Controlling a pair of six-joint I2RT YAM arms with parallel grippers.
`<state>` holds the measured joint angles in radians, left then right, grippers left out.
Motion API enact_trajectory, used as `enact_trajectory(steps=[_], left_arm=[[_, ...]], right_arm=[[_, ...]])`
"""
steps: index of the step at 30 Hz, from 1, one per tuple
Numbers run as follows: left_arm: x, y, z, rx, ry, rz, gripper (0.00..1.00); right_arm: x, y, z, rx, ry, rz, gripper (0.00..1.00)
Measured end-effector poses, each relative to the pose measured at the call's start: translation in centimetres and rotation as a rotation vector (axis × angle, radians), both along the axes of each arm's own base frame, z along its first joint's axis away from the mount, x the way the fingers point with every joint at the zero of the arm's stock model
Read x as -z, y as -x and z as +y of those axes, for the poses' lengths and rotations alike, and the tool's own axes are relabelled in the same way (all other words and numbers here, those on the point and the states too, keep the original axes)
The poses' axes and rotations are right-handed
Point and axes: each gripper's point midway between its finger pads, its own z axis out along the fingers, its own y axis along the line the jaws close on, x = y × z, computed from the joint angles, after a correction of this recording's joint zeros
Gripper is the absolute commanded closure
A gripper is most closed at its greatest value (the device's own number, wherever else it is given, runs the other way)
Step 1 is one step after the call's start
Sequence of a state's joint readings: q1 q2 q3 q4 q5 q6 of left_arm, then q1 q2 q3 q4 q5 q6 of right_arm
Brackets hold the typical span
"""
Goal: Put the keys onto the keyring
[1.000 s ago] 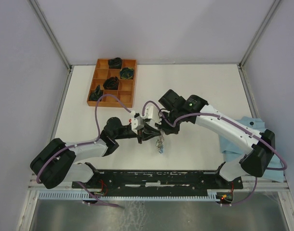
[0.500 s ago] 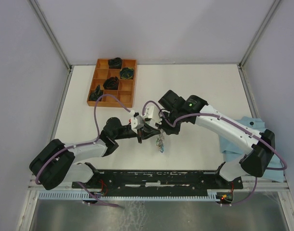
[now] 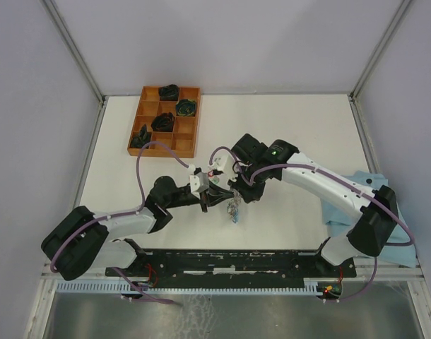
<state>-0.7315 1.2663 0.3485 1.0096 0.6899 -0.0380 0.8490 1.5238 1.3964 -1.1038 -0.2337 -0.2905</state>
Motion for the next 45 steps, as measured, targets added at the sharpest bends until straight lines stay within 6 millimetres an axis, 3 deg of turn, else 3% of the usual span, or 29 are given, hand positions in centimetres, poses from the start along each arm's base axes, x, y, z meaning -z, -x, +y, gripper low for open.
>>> enact_trajectory(steps=[10,22,31,38,45], left_arm=[[0.4,0.3,0.1,-0.014,0.002,0.002,0.97],[1.0,0.5,0.3,-0.020,-0.006,0.012,0.97],[1.2,0.3,0.4,-0.034,-0.020,0.027,0.72],[1.0,0.1,0.2,-0.033,-0.028,0.035,0.55],[1.6,0.2,0.2,-0.032,-0.049,0.058,0.45]], right_arm=[[1.9,0.2,-0.1,0.065,0.005,0.100,0.99],[2.4,0.2,0.1,0.088,0.002,0.142,0.99],[-0.2,-0.1,1.4,0.039,-0.032,0.085,0.99],[-0.3,0.8,1.5,-0.006,-0.007,0.076,0.99],[-0.8,0.7,1.5,-0.011,0.001,0.057,0.99]])
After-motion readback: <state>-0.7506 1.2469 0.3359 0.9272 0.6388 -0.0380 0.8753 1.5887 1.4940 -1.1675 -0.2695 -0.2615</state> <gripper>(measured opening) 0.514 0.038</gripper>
